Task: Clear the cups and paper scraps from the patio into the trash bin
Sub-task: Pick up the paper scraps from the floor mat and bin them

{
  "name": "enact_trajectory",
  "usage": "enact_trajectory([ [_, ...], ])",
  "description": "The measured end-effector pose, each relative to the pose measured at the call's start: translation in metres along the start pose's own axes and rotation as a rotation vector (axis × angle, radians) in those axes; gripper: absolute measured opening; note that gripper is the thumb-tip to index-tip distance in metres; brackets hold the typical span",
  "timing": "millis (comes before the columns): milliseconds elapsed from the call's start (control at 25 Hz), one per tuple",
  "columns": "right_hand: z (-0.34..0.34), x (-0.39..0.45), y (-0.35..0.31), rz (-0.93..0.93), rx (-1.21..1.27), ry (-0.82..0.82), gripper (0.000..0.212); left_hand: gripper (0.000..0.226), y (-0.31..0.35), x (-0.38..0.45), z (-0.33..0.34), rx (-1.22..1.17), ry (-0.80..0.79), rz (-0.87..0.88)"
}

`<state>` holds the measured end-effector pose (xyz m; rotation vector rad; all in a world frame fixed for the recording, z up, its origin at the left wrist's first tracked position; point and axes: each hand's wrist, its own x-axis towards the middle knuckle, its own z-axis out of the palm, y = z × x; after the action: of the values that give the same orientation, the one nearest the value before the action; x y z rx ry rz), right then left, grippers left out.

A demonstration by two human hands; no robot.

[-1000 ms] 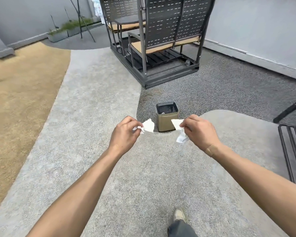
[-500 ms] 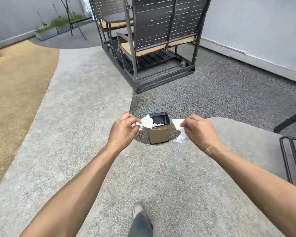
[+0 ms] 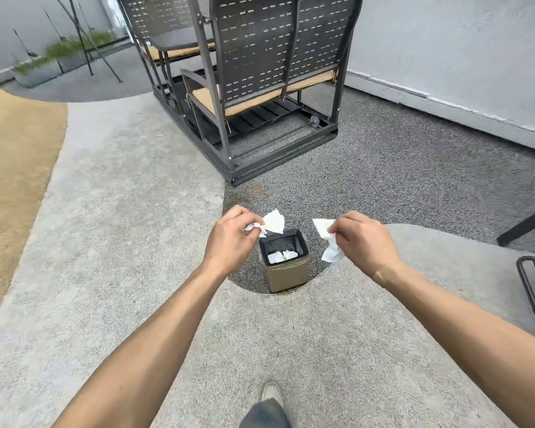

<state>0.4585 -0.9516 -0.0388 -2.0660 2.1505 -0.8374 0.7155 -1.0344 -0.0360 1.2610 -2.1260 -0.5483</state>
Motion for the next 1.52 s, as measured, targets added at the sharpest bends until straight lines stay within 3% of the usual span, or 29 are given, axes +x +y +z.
enact_trajectory([
  [400, 0.054, 0.148, 0.03, -0.009, -0.018, 0.024, 0.011, 0.013, -0.068, 0.152, 0.025, 0.002, -0.063, 0.005],
  [880, 0.129, 0.348, 0.148, -0.059, 0.073, -0.103, 0.009, 0.012, -0.112, 0.343, 0.116, 0.042, -0.065, -0.184],
  [1080, 0.17, 0.384, 0.175, -0.028, 0.075, -0.225, 0.015, 0.015, -0.136, 0.37, 0.149, 0.047, -0.114, -0.282],
  [1520, 0.305, 0.365, 0.203, 0.293, 0.034, -0.459, 0.018, 0.018, -0.238, 0.348, 0.217, 0.07, -0.402, -0.433],
])
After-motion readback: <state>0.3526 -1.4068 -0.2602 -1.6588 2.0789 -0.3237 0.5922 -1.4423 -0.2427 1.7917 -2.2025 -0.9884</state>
